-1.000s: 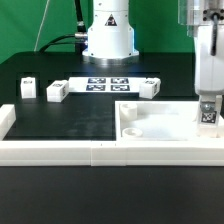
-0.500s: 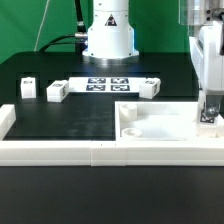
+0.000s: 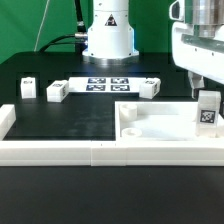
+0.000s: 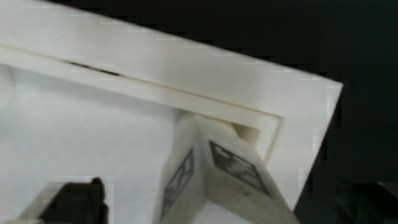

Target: Assemble one leg

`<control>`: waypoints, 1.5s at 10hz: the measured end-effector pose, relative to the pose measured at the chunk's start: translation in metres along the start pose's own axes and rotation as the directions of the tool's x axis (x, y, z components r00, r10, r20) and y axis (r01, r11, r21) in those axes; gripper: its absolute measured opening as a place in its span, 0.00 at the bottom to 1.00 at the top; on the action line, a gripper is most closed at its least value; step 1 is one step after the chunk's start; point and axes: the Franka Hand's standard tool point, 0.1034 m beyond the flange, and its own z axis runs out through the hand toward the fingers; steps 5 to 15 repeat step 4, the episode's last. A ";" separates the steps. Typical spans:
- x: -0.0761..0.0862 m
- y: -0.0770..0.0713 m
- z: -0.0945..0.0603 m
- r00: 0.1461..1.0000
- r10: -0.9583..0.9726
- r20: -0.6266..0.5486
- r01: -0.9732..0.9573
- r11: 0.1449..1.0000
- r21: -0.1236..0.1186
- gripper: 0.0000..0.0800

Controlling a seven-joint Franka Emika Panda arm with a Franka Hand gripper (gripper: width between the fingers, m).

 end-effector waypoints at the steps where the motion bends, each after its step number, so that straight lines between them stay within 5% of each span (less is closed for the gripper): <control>1: -0.001 0.000 0.000 1.000 0.023 0.002 -0.023 1.000 0.000 0.81; 15: -0.001 0.000 0.000 1.000 0.020 0.002 -0.020 1.000 0.000 0.81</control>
Offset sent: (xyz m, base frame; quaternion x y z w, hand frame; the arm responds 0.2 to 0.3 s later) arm 0.0000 0.0000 0.0000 0.0000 0.0000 0.0000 1.0000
